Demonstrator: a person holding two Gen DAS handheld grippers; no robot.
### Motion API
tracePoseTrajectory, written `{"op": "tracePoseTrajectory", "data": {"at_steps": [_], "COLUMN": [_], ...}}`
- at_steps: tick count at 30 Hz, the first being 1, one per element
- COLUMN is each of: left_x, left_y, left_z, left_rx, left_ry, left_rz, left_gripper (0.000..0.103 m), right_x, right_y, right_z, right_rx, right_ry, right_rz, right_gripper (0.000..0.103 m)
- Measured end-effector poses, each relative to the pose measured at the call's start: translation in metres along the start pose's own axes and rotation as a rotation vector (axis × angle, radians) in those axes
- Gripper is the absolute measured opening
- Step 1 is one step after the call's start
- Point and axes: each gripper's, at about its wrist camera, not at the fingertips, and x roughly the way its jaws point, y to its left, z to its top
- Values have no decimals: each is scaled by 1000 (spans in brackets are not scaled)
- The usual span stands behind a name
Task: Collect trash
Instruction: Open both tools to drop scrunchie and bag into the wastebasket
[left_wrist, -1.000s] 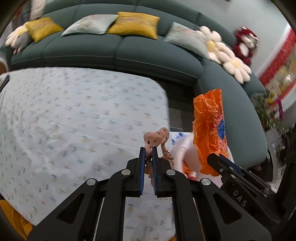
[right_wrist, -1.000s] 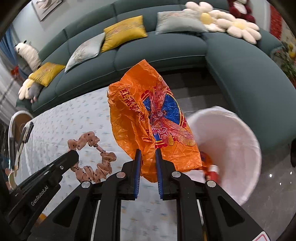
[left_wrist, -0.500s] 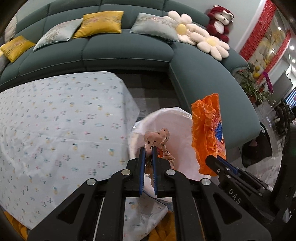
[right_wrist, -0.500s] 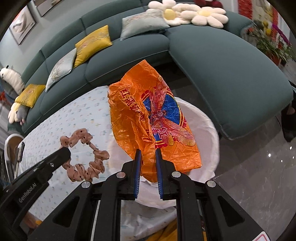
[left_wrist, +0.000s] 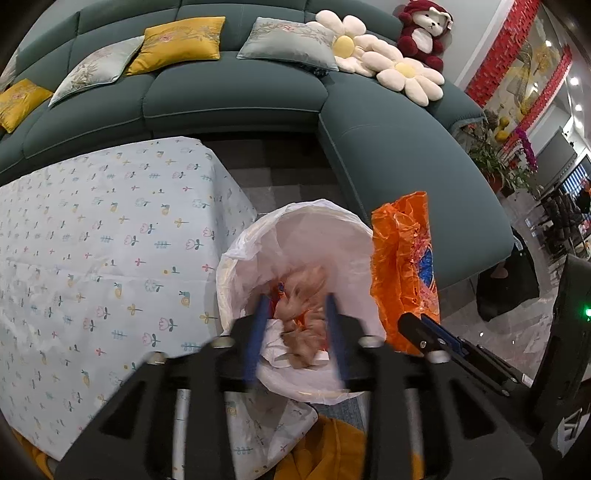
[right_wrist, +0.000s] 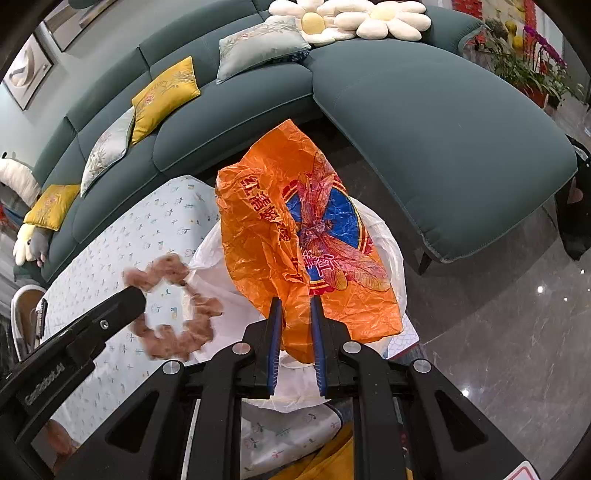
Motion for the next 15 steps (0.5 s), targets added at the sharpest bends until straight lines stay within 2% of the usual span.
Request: {"op": "tracePoseTrajectory", "data": {"at_steps": [15], "left_x": [-7], "left_y": [17], "left_z": [-4], "left_rx": [-29], "left_ry": [-12], "left_rz": [36], "left_gripper": [46], "right_x": [1], "right_y": [10], "right_z": [1], "right_rx": [-37], "right_ry": [7], "right_rz": [12], "right_gripper": [19]}}
